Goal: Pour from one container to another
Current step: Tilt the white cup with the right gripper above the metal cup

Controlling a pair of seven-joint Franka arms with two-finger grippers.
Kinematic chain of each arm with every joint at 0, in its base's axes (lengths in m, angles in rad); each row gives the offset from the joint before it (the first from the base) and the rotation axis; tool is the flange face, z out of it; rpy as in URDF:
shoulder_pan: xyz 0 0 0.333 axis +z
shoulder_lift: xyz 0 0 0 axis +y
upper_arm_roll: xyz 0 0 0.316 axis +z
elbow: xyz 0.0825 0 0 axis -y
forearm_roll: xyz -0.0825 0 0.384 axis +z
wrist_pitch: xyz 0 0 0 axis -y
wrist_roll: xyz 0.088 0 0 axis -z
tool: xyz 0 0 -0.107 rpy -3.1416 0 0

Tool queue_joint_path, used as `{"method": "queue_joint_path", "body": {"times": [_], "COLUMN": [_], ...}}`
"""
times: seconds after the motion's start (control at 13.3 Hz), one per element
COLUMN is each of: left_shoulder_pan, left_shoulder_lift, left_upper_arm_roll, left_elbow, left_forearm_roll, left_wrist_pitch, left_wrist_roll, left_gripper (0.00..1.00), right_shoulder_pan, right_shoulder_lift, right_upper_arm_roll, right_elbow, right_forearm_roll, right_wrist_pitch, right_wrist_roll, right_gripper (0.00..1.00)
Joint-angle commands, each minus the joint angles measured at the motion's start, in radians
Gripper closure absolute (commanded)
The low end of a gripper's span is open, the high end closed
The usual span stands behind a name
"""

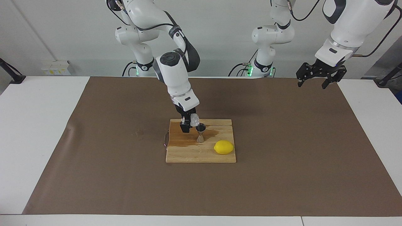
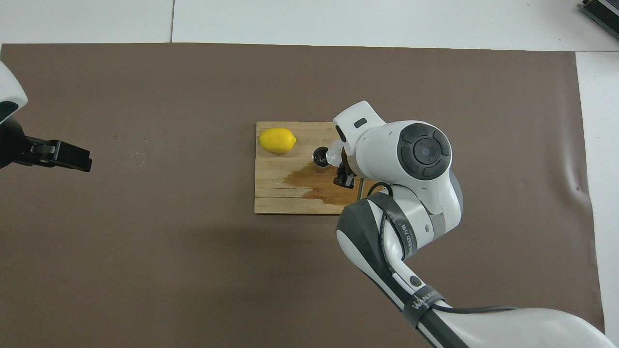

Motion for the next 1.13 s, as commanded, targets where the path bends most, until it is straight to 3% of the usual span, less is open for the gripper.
{"method": "queue_joint_path", "body": {"times": [0.0, 0.23, 0.75, 1.06], "left_shoulder_pan": [0.013, 0.013, 0.013, 0.013], "left_shoulder_lift": [-0.024, -0.024, -0.024, -0.024], "left_upper_arm_roll": [-0.003, -0.003, -0.003, -0.003], "left_elbow": [-0.019, -0.019, -0.019, -0.019], "left_forearm_roll": [-0.015, -0.015, -0.015, -0.015], "left_wrist_pitch": [-0.01, -0.01, -0.01, -0.01], "left_wrist_roll": [0.011, 0.011, 0.011, 0.011], "left_gripper": [0.0, 0.0, 0.0, 0.0], "right_shoulder_pan": [-0.002, -0.012, -0.025, -0.09], "right_shoulder_lift": [-0.008, -0.005, -0.008, -0.011], "right_upper_arm_roll": [0.006, 0.009, 0.009, 0.009], "right_elbow": [-0.001, -0.006, -0.033, -0.046], "right_forearm_roll": [-0.017, -0.008, 0.204, 0.479], "right_wrist_pitch": [0.01, 0.03, 0.09, 0.082], "right_wrist_roll": [0.039, 0.039, -0.126, -0.445], "right_gripper": [0.94, 0.94, 0.94, 0.94]}}
